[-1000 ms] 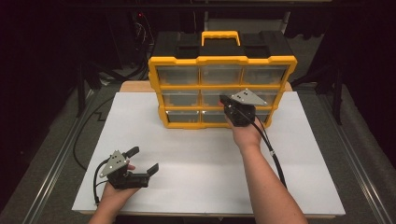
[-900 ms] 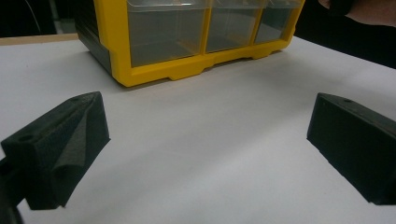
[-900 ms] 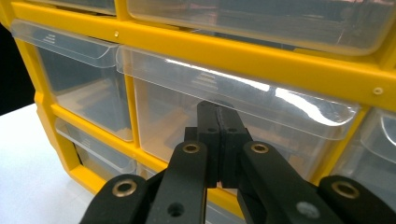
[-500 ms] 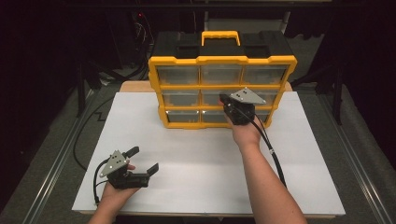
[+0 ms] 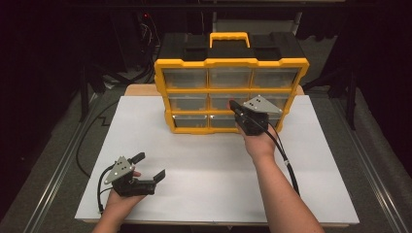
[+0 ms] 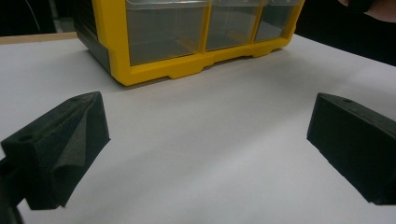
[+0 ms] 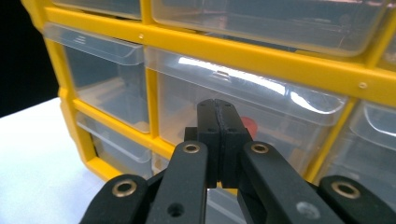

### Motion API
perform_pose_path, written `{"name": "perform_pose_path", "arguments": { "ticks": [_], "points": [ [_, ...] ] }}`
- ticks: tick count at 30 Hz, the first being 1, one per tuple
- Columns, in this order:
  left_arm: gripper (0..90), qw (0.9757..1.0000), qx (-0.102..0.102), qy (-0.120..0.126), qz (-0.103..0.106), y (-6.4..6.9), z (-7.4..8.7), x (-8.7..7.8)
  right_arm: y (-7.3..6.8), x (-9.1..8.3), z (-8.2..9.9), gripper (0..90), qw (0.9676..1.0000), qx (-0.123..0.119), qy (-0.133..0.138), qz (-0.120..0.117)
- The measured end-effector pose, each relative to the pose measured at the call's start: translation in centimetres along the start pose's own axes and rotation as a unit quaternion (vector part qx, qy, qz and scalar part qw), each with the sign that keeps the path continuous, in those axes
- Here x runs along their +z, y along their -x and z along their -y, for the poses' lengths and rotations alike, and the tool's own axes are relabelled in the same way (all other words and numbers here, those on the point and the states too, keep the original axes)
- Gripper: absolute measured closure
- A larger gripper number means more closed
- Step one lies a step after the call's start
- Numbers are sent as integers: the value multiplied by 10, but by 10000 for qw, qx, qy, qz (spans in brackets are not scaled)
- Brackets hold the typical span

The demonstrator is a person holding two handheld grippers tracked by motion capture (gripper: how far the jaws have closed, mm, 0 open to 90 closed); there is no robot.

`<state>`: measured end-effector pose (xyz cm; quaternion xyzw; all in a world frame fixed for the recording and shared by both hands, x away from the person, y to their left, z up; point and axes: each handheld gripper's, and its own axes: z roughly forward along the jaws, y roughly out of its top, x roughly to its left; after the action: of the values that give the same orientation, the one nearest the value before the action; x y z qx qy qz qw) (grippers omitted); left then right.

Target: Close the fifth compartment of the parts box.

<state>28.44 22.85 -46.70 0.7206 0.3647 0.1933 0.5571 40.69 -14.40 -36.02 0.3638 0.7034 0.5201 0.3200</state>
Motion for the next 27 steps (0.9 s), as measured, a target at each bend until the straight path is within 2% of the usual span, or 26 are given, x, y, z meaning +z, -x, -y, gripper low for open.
{"name": "perform_pose_path", "arguments": {
  "ticks": [6, 13, 18, 27],
  "points": [
    [3, 10000, -12, 2, -17, -1, 0, 0, -2, -16, 5, 900, 9999, -11, 53, -85],
    [3, 10000, -27, -5, -53, -1, 0, 0, -2, -33, 20, 900, 9998, -39, -9, -204],
    [3, 10000, -36, -4, -87, -2, 0, 0, -1, -43, 37, 900, 9997, 25, -63, -250],
    [3, 9999, -55, -33, -126, -3, 1, 0, 2, -67, 80, 900, 9994, 23, -256, -248]
  ]
}}
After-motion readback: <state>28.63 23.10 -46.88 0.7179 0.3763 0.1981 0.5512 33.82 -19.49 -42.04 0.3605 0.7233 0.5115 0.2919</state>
